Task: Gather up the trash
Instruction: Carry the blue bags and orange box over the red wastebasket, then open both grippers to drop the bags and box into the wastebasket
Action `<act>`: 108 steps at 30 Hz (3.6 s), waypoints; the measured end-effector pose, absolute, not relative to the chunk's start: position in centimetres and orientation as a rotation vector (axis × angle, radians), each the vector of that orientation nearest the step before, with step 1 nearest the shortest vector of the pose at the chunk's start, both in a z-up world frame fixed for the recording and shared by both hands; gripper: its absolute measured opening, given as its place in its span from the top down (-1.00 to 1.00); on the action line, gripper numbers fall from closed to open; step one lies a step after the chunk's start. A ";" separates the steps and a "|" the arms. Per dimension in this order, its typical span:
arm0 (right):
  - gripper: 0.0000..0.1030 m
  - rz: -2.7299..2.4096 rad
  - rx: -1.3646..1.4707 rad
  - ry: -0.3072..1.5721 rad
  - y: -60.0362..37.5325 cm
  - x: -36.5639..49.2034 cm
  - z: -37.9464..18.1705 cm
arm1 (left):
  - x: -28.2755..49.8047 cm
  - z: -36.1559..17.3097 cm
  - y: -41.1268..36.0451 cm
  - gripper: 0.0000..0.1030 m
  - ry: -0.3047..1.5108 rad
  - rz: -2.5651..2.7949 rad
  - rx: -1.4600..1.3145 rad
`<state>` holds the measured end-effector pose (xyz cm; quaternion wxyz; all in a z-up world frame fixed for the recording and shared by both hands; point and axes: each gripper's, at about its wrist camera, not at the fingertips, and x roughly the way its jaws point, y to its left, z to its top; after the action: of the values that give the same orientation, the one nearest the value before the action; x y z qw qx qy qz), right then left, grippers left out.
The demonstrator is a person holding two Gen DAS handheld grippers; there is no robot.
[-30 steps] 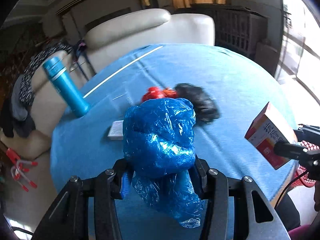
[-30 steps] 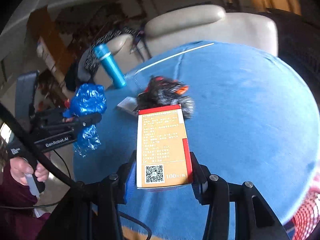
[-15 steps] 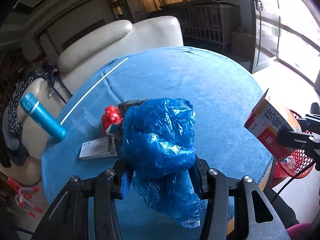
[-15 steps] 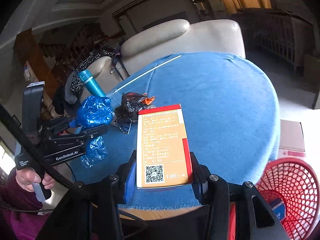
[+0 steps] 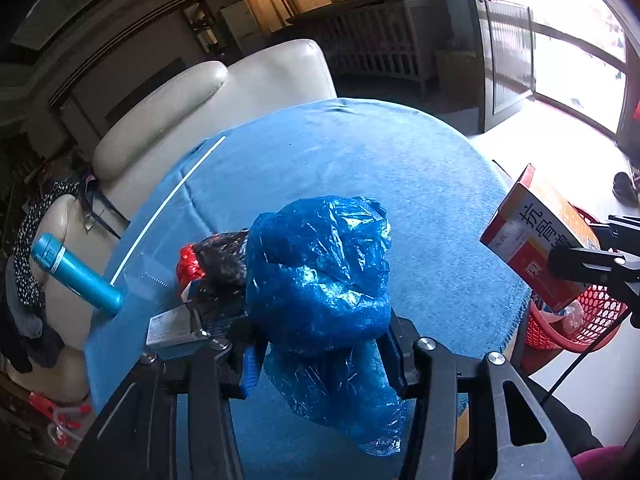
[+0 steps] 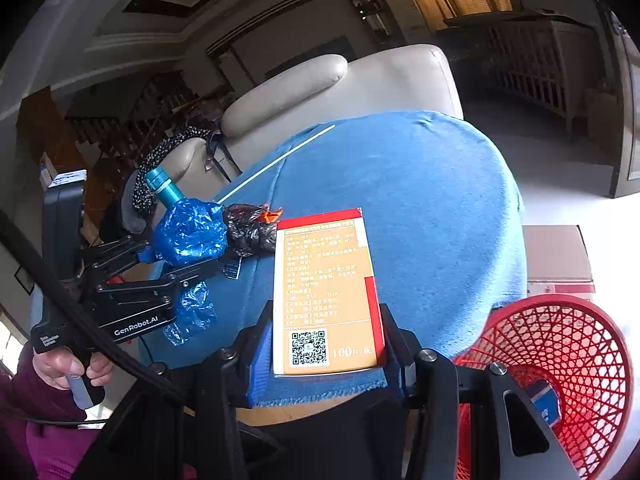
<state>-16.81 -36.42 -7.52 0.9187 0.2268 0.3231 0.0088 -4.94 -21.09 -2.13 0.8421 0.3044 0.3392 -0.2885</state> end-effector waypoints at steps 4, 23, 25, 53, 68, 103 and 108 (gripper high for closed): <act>0.04 0.005 0.484 0.662 -37.1 -17.2 -7.8 | -5.2 -2.2 -21.9 0.01 0.715 -0.621 0.664; 0.04 -0.043 0.534 0.648 -39.7 -18.9 -8.1 | -6.2 -2.9 -25.5 0.01 0.715 -0.676 0.731; 0.04 -0.047 0.537 0.648 -39.9 -19.1 -8.1 | -6.2 -3.1 -25.8 0.00 0.718 -0.682 0.737; 0.03 -0.172 0.612 0.638 -43.5 -23.3 -9.0 | -8.5 -4.8 -31.4 0.00 0.707 -0.816 0.842; 0.03 -0.303 0.687 0.649 -46.7 -27.3 -10.4 | -11.7 -6.0 -35.6 0.00 0.704 -0.937 0.906; -0.11 -0.433 0.910 0.738 -50.7 -29.8 -14.6 | -12.5 -8.0 -36.4 -0.22 0.836 -1.117 0.829; -0.11 -0.412 0.886 0.738 -50.1 -28.6 -13.9 | -11.0 -7.2 -34.7 -0.22 0.801 -1.028 0.810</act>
<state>-28.62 -50.14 -13.94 0.8184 0.4158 0.3465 -0.1933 -11.02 -34.73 -7.19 0.7199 0.3664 0.3622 -0.4650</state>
